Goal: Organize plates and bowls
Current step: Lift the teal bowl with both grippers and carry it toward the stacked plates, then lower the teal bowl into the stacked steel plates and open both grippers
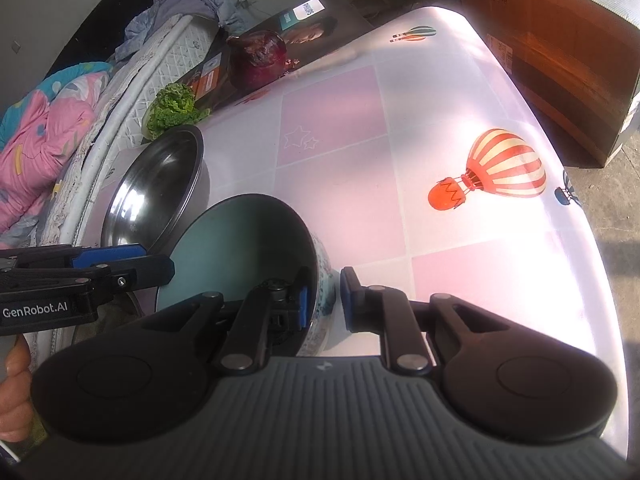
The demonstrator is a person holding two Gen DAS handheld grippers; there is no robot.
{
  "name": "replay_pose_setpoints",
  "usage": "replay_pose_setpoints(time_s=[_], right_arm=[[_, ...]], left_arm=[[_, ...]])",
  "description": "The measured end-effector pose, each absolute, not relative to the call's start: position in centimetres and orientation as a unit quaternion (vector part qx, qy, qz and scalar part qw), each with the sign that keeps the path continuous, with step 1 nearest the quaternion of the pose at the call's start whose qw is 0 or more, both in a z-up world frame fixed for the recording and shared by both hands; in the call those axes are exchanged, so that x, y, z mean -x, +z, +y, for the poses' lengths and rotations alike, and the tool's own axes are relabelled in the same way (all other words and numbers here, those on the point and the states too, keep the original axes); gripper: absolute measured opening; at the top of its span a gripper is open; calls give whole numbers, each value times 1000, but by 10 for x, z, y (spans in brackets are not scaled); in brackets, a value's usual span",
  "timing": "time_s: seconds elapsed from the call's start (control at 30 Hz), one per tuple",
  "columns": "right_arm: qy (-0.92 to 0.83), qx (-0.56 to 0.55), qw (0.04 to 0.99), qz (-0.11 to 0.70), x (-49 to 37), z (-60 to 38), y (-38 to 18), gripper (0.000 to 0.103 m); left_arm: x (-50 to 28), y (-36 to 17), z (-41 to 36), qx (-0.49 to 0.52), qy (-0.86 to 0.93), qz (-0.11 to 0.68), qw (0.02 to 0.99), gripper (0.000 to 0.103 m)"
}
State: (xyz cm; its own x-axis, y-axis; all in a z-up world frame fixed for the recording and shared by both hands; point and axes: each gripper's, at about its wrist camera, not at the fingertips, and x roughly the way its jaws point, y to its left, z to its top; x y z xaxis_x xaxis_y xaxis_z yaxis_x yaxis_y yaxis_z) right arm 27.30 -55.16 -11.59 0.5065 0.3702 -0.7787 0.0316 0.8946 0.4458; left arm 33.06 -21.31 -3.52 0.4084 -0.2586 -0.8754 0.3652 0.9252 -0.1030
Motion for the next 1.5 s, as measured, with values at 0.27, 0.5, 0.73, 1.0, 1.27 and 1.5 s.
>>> replay_pose_setpoints(time_s=[0.27,0.5,0.73,1.0,1.27,1.5], right_arm=[[100,-213,845,481,-266,-553,-111,15],[98,-208,847,479,-265,-553,-111,15],[99,-209,847,479,-264,-553,-112,15],[91,-217,843,484,-266,-553,-114,15],[88,-212,843,486,-268,-549,-112,15],[88,-210,847,480,-271,-547,-101,15]], left_arm=[[-333,-43,-221,-41,-205,532,821,33],[-330,-53,-228,-46,-206,548,809,19],[-330,-64,-235,-47,-203,565,798,17],[-328,-65,-236,-42,-199,571,796,17],[-327,-59,-233,-38,-196,568,798,17],[-325,-48,-227,-30,-199,558,805,17]])
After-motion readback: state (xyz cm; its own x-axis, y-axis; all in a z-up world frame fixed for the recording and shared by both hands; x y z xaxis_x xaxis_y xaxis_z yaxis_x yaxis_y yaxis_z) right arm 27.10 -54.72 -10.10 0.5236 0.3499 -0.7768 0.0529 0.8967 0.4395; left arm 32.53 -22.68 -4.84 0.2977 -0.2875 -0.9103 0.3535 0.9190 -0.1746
